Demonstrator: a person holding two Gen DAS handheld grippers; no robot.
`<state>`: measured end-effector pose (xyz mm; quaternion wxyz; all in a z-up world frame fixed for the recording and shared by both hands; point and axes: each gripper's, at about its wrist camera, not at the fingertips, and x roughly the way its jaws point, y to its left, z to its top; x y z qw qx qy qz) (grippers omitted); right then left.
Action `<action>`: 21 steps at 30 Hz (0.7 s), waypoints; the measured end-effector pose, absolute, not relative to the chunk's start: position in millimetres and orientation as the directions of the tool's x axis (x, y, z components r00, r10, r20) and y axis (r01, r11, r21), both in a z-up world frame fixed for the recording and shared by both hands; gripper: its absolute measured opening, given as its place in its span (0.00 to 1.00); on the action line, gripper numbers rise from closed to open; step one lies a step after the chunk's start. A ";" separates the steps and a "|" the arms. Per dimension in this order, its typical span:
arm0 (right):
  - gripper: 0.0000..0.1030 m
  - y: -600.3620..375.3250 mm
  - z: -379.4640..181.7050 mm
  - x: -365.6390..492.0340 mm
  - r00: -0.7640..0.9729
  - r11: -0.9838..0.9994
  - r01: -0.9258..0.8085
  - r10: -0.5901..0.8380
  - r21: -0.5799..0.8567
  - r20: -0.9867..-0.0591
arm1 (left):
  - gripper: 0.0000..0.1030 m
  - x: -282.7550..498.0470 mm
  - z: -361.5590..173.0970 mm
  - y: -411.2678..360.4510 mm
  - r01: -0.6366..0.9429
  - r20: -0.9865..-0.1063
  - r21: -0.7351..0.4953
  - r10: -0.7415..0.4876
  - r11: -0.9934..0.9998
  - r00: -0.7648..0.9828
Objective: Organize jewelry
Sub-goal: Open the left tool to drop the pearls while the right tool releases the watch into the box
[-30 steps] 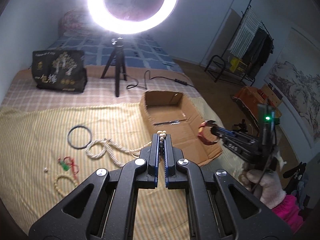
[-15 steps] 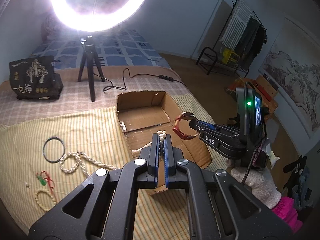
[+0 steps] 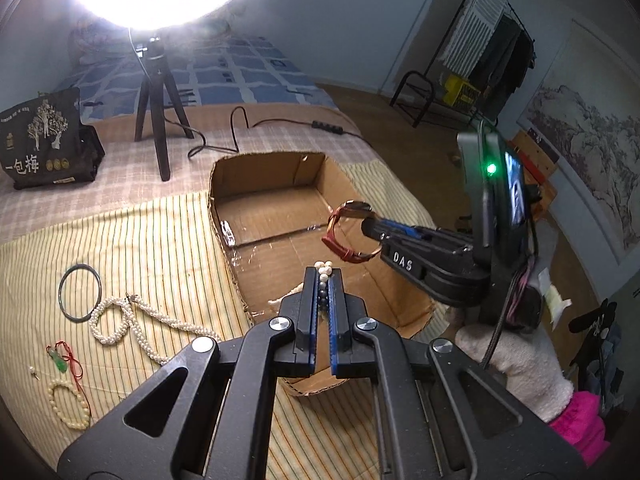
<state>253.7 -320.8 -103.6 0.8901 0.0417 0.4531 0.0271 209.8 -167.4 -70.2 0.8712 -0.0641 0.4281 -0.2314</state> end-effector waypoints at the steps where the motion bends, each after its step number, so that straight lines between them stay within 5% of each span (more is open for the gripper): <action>1: 0.07 -321.0 -104.3 253.6 0.587 0.995 -0.010 0.083 0.095 -0.805 | 0.01 210.8 -71.1 -167.8 0.349 -0.718 -0.310 -0.458 0.885 0.524; 5: 0.13 -320.5 -105.6 255.0 0.587 0.996 -0.016 0.076 0.083 -0.806 | 0.02 212.2 -72.8 -168.2 0.349 -0.722 -0.308 -0.456 0.885 0.521; 6: 0.21 -319.9 -105.0 254.8 0.589 0.997 -0.020 0.076 0.079 -0.804 | 0.02 212.7 -73.6 -168.3 0.347 -0.725 -0.305 -0.452 0.887 0.519; 10: 0.51 -322.1 -99.6 252.4 0.606 0.998 -0.002 0.050 0.061 -0.794 | 0.41 213.4 -76.0 -167.0 0.344 -0.729 -0.299 -0.446 0.890 0.520; 15: 0.62 -327.8 -90.5 249.2 0.625 0.999 0.036 0.008 0.039 -0.781 | 0.41 212.9 -77.5 -165.0 0.342 -0.731 -0.287 -0.435 0.895 0.525; 21: 0.63 -334.2 -84.9 246.2 0.632 0.998 0.053 -0.001 0.042 -0.775 | 0.41 210.6 -76.1 -163.1 0.342 -0.732 -0.279 -0.429 0.898 0.529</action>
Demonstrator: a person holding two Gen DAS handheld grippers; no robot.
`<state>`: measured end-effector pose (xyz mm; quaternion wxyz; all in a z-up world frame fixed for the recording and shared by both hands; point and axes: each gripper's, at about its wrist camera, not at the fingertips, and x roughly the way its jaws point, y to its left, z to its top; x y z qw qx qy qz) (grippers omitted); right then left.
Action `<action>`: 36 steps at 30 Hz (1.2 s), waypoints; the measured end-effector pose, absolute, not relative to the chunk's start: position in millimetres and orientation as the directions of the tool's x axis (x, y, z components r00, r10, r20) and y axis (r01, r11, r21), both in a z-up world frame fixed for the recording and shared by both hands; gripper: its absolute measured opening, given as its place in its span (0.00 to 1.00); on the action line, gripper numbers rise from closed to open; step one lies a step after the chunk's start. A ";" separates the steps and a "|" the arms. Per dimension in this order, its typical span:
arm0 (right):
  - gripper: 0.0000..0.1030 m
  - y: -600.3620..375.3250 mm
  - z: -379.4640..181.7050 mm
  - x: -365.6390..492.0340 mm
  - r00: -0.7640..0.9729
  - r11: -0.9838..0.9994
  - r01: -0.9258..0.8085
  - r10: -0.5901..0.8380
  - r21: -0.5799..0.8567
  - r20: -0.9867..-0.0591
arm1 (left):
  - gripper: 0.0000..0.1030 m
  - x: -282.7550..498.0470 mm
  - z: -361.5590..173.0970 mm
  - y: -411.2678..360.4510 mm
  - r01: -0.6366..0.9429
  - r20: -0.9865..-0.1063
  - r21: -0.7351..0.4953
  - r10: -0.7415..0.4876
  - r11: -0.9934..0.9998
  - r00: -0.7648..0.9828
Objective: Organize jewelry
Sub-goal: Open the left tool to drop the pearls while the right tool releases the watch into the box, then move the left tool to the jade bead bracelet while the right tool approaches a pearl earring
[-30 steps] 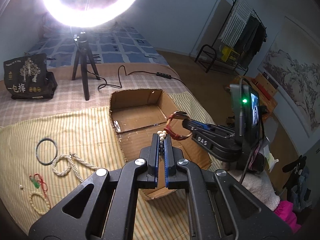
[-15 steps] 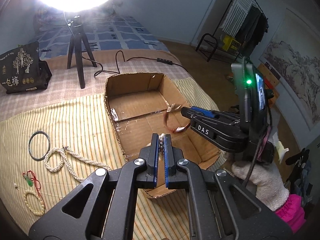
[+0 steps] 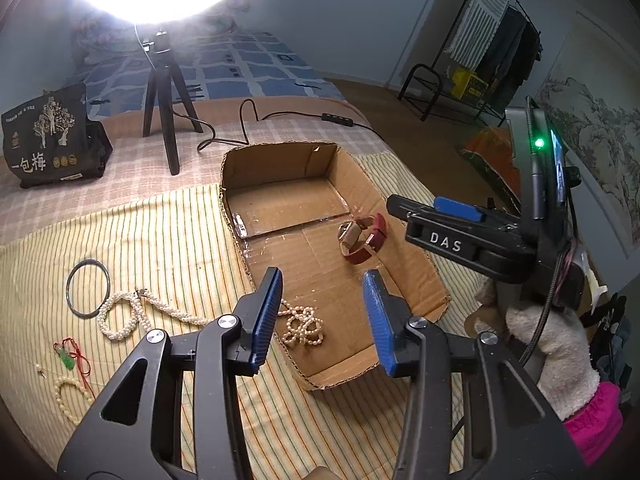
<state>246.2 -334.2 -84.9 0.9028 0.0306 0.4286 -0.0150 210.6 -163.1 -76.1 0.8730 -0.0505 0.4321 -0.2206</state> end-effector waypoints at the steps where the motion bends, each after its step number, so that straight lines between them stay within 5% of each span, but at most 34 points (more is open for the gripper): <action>1: 0.63 -334.8 -83.8 245.5 0.633 0.997 0.056 0.000 0.045 -0.774 | 0.41 209.8 -75.4 -162.3 0.341 -0.732 -0.276 -0.427 0.899 0.531; 36: 0.69 -317.7 -56.9 220.3 0.658 0.998 0.068 -0.047 -0.003 -0.752 | 0.41 193.2 -56.1 -79.8 0.260 -0.703 -0.215 -0.333 0.942 0.628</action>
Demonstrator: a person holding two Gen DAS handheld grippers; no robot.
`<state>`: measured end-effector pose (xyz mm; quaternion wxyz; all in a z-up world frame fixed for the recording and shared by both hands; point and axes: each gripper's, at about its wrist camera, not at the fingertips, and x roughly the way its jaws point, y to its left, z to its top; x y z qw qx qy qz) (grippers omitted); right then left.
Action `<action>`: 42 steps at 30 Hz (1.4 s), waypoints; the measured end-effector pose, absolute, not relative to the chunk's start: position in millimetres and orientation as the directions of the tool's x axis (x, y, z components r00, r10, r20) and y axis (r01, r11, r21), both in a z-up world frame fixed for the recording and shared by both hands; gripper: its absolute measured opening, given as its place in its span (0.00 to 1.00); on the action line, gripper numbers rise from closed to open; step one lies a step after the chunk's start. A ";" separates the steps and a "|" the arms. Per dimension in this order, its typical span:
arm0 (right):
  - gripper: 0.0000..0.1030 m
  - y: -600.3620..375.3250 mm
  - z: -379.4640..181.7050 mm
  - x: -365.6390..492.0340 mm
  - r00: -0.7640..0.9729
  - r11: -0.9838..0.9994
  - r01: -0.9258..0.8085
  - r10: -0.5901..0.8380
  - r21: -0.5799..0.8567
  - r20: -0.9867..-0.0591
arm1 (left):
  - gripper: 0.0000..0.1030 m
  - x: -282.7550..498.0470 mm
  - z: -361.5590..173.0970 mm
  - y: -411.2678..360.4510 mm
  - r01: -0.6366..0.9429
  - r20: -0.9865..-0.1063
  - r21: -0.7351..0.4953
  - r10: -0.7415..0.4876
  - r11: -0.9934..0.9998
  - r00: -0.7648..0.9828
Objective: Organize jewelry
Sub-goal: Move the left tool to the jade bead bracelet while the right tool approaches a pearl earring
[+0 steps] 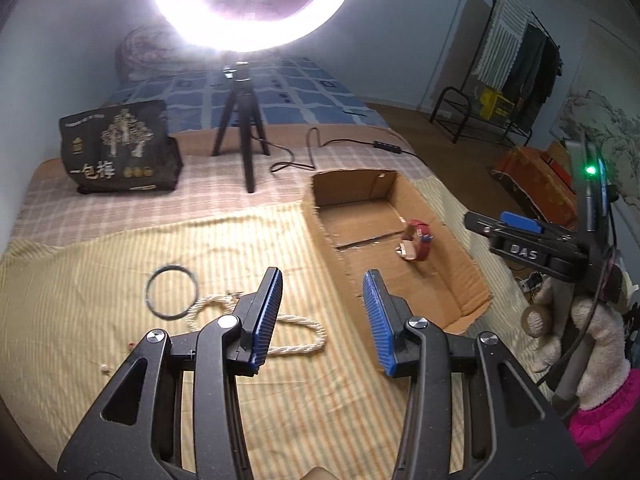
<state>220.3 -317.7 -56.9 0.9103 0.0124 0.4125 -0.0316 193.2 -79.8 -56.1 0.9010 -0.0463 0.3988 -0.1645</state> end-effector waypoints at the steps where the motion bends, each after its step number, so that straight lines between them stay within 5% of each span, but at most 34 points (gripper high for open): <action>1: 0.69 -316.0 -56.1 219.8 0.659 0.998 0.065 -0.039 0.005 -0.751 | 0.41 193.0 -56.3 -75.2 0.252 -0.706 -0.211 -0.326 0.944 0.629; 14: 0.69 -267.4 -57.6 211.3 0.649 0.999 -0.035 0.033 0.013 -0.760 | 0.41 182.6 -57.7 -12.6 0.186 -0.702 -0.132 -0.224 0.974 0.676; 34: 0.69 -145.2 -102.6 171.5 0.534 0.922 -0.387 0.227 0.004 -0.814 | 0.41 182.5 -90.3 82.7 0.060 -0.778 -0.184 -0.183 0.981 0.601; 42: 0.69 -124.2 -120.8 162.7 0.481 0.881 -0.472 0.294 0.039 -0.826 | 0.24 177.8 -125.6 99.0 0.043 -0.833 -0.223 -0.214 0.974 0.511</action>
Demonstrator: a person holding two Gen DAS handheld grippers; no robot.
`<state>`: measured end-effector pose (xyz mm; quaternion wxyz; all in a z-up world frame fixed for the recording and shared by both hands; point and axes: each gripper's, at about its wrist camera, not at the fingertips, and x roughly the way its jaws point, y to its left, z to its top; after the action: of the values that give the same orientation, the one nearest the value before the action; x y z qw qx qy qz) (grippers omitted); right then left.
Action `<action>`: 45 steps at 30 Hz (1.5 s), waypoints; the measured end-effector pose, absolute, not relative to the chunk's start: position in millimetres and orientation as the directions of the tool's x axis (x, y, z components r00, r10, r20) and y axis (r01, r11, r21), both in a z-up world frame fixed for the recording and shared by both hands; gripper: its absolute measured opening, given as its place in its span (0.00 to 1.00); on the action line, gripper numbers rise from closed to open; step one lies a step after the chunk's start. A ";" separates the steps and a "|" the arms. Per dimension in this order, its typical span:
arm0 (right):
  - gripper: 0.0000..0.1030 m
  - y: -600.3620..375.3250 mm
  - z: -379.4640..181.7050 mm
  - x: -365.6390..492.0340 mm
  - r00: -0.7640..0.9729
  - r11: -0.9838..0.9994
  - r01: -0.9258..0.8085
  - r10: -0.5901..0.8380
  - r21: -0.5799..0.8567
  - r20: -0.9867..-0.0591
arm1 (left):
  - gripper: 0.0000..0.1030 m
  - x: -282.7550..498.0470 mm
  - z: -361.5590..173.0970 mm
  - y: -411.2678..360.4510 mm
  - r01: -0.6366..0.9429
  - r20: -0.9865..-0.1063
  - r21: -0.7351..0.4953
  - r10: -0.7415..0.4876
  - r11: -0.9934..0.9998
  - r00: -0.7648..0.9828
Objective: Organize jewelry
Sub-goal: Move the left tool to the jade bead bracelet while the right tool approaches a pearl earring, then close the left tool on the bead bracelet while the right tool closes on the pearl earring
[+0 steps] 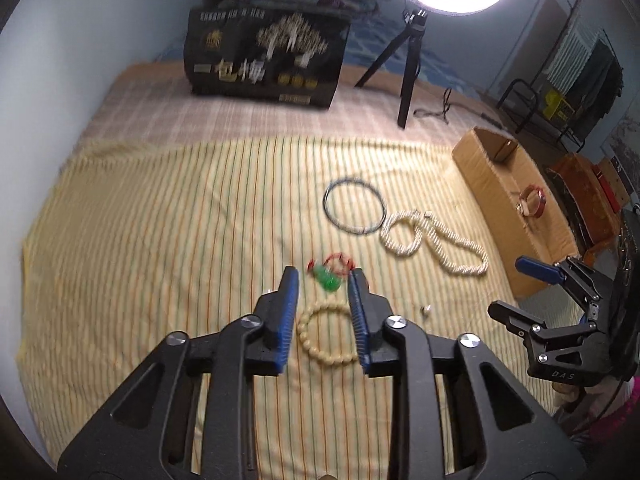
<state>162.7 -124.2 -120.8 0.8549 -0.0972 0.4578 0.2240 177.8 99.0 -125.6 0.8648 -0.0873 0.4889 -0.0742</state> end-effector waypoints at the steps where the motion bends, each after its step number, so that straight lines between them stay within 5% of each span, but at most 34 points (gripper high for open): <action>1: 0.69 -121.3 -124.0 162.4 0.477 0.877 -0.479 0.295 0.036 -0.828 | 0.24 177.2 -131.6 100.2 0.036 -0.841 -0.232 -0.219 0.972 0.495; 9: 0.68 -96.5 -145.7 160.9 0.417 0.840 -0.541 0.313 0.044 -0.853 | 0.18 172.6 -166.2 101.2 0.014 -0.878 -0.266 -0.248 0.964 0.408; 18: 0.48 -81.9 -161.6 165.5 0.378 0.818 -0.573 0.322 0.054 -0.868 | 0.18 174.0 -186.6 96.1 0.001 -0.893 -0.284 -0.264 0.959 0.364; 32: 0.46 -73.8 -176.1 173.3 0.366 0.811 -0.583 0.312 0.045 -0.877 | 0.12 185.7 -204.6 93.5 -0.026 -0.910 -0.263 -0.240 0.964 0.339; 40: 0.31 -71.7 -177.0 175.3 0.366 0.806 -0.590 0.319 0.048 -0.874 | 0.07 190.2 -207.5 94.0 -0.020 -0.911 -0.253 -0.231 0.967 0.342; 45: 0.14 -66.9 -177.7 172.0 0.375 0.797 -0.604 0.307 0.021 -0.875 | 0.06 189.7 -207.3 94.1 -0.018 -0.912 -0.243 -0.222 0.970 0.345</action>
<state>172.0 -66.9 -177.7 0.8147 -0.1536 0.4843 0.2795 189.7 94.1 -207.3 0.8134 -0.1056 0.5686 -0.0628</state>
